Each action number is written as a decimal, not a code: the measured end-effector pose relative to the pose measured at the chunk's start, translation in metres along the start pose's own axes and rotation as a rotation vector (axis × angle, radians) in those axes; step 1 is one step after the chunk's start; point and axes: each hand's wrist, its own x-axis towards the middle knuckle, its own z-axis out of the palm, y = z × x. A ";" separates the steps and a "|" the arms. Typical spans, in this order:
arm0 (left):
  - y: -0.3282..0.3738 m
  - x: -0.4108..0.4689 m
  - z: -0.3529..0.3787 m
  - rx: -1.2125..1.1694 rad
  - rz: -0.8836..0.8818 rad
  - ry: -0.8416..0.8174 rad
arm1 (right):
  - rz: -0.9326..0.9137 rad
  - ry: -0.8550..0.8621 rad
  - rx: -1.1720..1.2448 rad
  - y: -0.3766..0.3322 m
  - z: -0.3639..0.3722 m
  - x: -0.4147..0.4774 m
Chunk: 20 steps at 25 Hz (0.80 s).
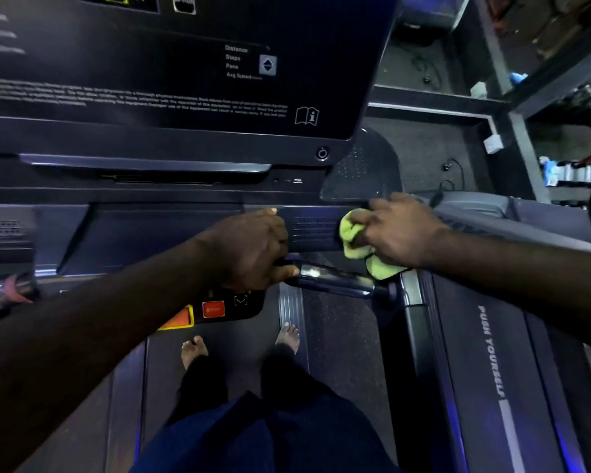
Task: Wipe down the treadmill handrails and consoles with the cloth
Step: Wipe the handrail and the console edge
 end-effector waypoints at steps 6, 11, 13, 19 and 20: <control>-0.010 0.008 0.007 -0.085 0.153 0.135 | 0.357 -0.114 0.192 -0.005 -0.012 0.009; -0.011 0.009 0.010 -0.138 0.027 0.025 | 0.292 -0.192 0.190 -0.031 -0.017 0.013; -0.011 0.007 0.012 -0.173 0.014 0.056 | 0.447 -0.162 0.199 -0.008 -0.027 0.003; -0.009 0.006 0.010 -0.217 -0.002 0.073 | 0.415 -0.242 0.239 -0.054 -0.030 0.004; -0.008 0.006 0.010 -0.226 -0.003 0.066 | 0.434 -0.253 0.234 -0.053 -0.032 0.007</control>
